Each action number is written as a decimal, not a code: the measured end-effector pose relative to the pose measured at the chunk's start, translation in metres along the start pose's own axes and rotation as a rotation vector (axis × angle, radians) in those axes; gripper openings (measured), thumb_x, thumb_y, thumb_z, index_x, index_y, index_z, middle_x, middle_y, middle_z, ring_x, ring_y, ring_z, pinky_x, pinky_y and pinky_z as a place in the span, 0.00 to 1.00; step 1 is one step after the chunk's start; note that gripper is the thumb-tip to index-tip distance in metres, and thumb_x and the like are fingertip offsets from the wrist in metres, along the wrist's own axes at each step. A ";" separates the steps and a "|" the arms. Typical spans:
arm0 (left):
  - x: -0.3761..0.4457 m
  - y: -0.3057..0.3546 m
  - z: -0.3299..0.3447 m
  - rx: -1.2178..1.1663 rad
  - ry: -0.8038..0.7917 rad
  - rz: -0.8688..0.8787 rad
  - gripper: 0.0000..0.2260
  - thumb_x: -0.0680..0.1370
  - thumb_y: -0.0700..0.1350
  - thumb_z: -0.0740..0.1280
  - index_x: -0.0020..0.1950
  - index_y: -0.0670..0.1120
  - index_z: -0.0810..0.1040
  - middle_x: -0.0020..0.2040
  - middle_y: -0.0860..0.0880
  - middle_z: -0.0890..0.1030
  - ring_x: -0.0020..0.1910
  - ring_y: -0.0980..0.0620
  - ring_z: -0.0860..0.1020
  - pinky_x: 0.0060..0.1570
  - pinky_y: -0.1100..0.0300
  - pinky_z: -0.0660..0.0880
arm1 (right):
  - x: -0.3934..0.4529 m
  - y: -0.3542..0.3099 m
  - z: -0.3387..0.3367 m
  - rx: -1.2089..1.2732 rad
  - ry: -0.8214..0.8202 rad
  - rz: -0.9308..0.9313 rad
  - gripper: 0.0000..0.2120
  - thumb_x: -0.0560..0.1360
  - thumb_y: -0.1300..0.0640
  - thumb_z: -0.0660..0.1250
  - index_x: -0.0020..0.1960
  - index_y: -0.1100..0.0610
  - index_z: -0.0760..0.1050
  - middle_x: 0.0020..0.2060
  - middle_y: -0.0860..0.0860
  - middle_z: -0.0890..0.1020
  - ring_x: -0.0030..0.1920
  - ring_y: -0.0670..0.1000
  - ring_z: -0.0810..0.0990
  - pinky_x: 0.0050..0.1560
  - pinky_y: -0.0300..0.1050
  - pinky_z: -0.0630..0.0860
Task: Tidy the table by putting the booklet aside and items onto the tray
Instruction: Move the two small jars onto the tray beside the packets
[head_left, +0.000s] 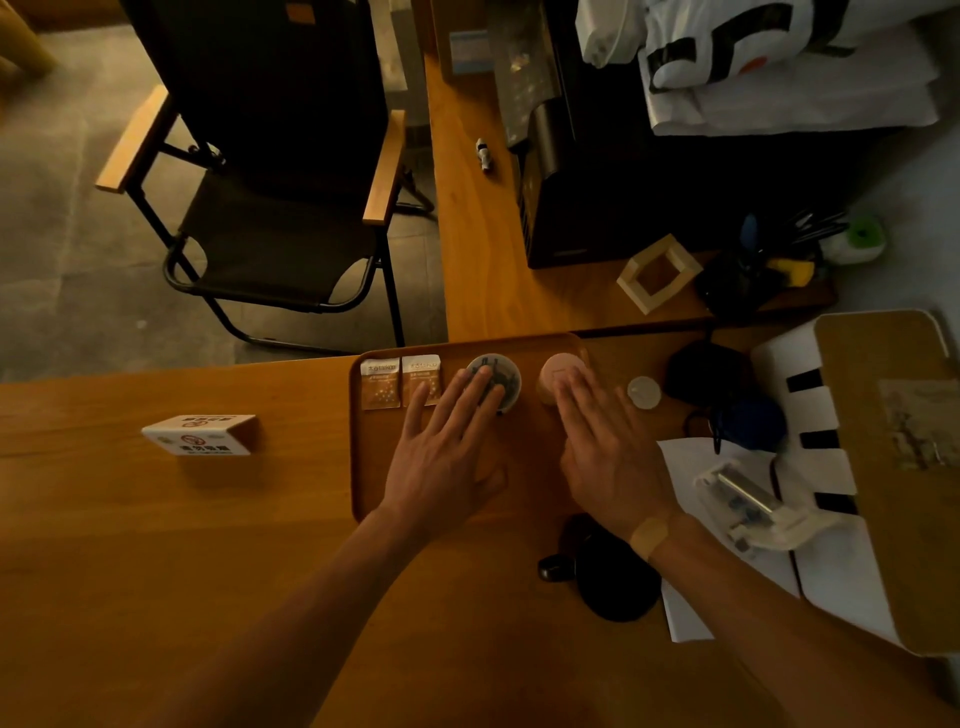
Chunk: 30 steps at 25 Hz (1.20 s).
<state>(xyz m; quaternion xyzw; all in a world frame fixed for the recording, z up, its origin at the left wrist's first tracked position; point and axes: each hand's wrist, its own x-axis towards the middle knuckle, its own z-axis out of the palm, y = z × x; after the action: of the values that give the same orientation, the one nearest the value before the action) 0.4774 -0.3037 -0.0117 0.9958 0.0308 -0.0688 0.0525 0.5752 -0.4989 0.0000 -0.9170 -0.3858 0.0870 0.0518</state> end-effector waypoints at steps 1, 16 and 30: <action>0.004 -0.001 -0.001 0.003 -0.003 -0.003 0.36 0.76 0.64 0.55 0.79 0.49 0.50 0.80 0.46 0.51 0.79 0.47 0.46 0.74 0.38 0.48 | 0.003 0.001 -0.001 0.003 0.008 0.007 0.30 0.77 0.57 0.59 0.76 0.62 0.58 0.76 0.60 0.62 0.77 0.59 0.59 0.71 0.62 0.65; 0.028 -0.007 -0.005 0.066 -0.017 0.004 0.39 0.76 0.66 0.52 0.80 0.49 0.43 0.80 0.45 0.44 0.78 0.45 0.41 0.73 0.37 0.38 | 0.025 0.024 -0.005 0.067 0.003 0.006 0.34 0.75 0.58 0.63 0.78 0.56 0.54 0.78 0.55 0.57 0.78 0.56 0.54 0.74 0.62 0.60; 0.026 -0.011 -0.005 0.040 0.015 0.021 0.36 0.77 0.63 0.57 0.79 0.49 0.50 0.80 0.46 0.48 0.78 0.47 0.47 0.73 0.36 0.44 | 0.022 0.031 -0.008 0.039 0.052 0.064 0.32 0.74 0.57 0.66 0.76 0.53 0.60 0.76 0.54 0.63 0.75 0.61 0.61 0.70 0.67 0.63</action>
<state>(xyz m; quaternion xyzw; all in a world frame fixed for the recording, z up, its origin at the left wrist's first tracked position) 0.5031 -0.2910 -0.0117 0.9974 0.0194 -0.0614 0.0330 0.6137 -0.5052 0.0005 -0.9297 -0.3529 0.0723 0.0767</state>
